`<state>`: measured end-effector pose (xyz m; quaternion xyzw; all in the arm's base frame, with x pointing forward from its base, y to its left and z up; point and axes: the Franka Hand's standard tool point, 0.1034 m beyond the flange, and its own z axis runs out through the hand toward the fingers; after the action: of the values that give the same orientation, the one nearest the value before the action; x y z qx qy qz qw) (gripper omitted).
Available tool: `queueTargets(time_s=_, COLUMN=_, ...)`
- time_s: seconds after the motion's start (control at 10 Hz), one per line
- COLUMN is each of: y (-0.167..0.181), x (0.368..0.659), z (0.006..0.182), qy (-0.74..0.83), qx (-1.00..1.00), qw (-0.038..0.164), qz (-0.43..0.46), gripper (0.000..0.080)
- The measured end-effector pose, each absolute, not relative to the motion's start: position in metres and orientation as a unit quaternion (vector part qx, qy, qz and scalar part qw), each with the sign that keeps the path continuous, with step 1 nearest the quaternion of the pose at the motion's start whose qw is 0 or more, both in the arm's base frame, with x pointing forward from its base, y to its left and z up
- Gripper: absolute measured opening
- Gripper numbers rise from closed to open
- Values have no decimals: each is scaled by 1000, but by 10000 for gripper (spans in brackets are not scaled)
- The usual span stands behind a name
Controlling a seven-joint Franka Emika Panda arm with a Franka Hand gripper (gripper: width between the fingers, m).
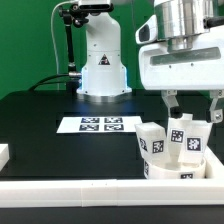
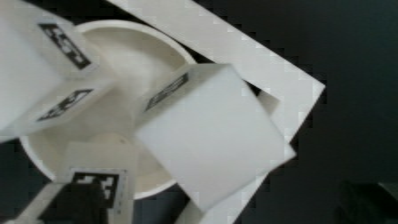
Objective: Assemble stool
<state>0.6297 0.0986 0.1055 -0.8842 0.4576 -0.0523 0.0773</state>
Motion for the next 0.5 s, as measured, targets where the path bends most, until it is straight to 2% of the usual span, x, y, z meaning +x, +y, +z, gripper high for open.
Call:
queueTargets(time_s=0.2, y=97, x=631, z=106, qy=396, qx=-913, qw=72, qz=-61, gripper=649)
queueTargets(time_s=0.5, y=98, x=633, z=107, qy=242, qx=-965, qw=47, qz=-84, gripper=649)
